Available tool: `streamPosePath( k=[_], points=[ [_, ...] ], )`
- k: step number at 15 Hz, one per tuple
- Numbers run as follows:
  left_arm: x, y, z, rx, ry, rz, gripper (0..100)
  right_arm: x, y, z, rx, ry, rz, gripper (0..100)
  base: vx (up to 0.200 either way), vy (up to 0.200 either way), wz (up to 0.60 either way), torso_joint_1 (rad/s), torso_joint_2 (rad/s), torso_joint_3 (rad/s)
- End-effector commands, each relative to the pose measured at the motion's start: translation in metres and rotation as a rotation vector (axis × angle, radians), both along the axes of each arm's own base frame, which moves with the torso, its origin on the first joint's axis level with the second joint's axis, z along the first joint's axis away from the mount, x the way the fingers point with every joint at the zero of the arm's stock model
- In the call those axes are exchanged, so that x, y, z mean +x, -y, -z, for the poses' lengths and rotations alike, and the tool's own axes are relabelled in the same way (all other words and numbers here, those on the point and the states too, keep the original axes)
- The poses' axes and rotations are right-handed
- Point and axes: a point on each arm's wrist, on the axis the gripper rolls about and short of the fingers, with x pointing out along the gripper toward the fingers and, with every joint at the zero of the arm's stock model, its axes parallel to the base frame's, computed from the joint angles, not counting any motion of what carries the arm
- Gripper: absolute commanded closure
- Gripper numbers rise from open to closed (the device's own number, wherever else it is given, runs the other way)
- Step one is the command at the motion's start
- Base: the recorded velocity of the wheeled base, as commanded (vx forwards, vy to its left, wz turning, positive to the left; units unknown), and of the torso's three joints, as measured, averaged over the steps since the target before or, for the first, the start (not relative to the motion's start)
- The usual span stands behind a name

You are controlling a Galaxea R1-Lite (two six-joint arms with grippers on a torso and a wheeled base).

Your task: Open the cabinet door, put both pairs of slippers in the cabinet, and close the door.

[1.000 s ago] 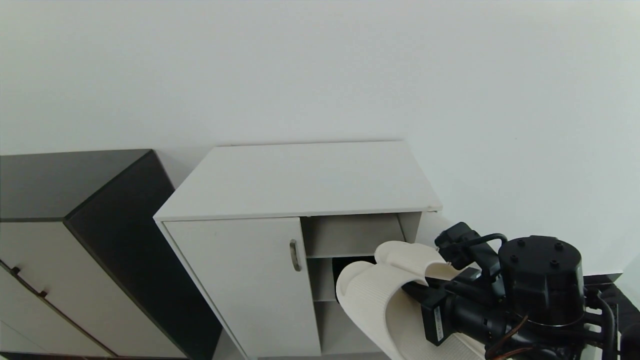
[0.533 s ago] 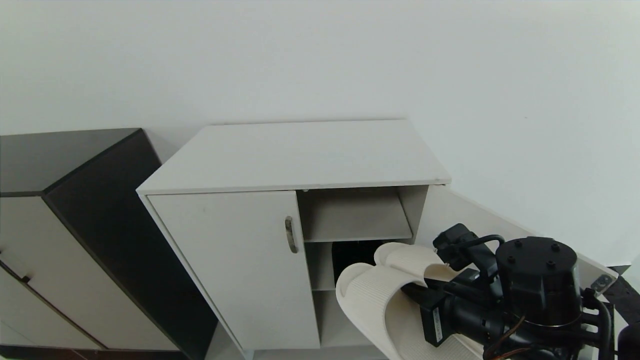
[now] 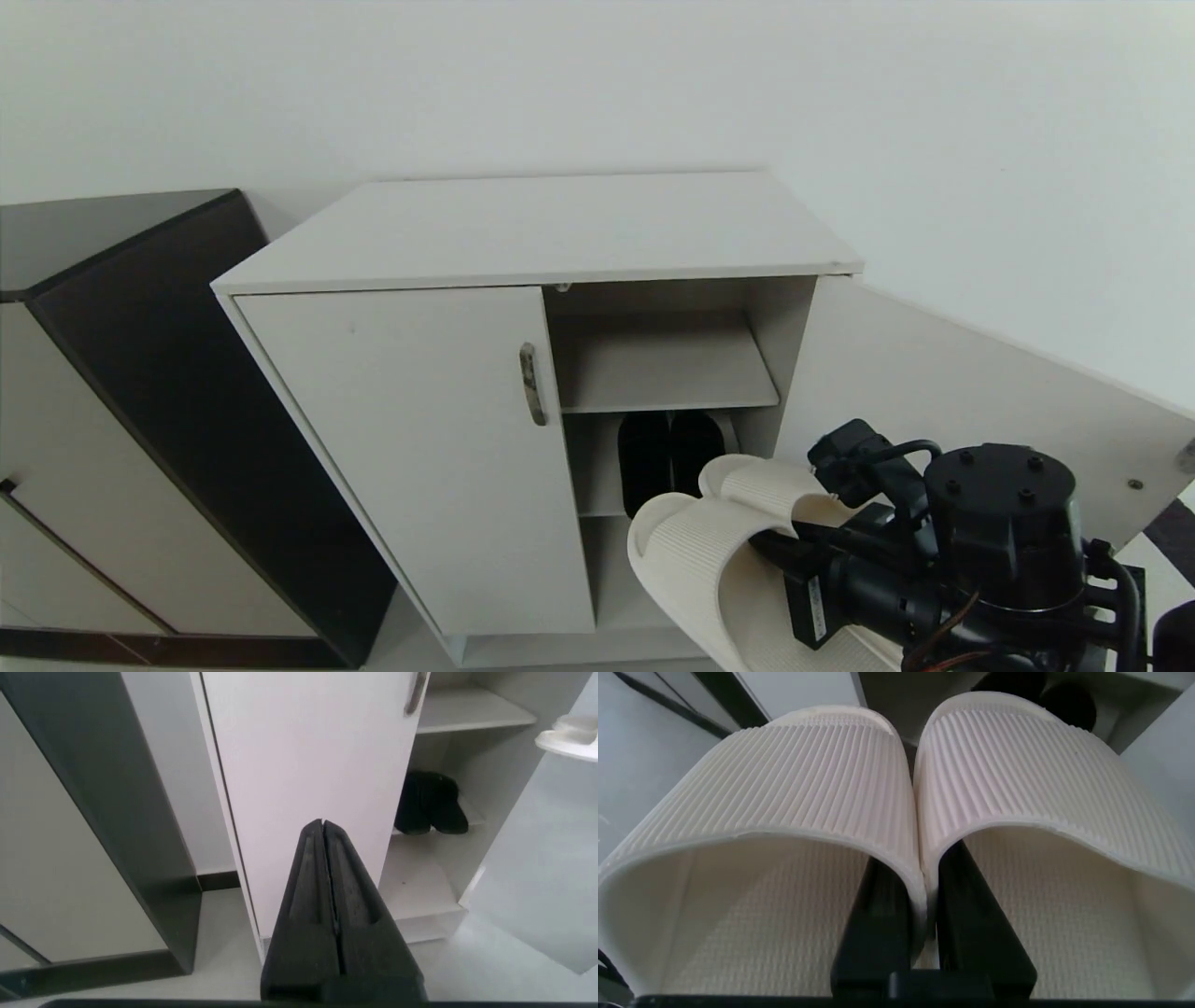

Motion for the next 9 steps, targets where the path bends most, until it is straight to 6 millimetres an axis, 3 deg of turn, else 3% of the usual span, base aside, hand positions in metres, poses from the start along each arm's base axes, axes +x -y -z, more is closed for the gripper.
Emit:
streamPosePath(
  k=[1, 9],
  points=[
    [0.0, 0.0, 0.0, 0.0, 0.0, 0.0, 100, 0.0003, -0.0004, 0.0016, -0.005, -0.004, 0.0, 100, 0.0, 0.0, 0.0, -0.149, 0.48, 0.315],
    [0.0, 0.0, 0.0, -0.002, 0.0, 0.0, 100, 0.0005, -0.0006, 0.0035, -0.008, -0.005, 0.001, 100, 0.0, 0.0, 0.0, -0.11, 0.46, 0.345]
  ],
)
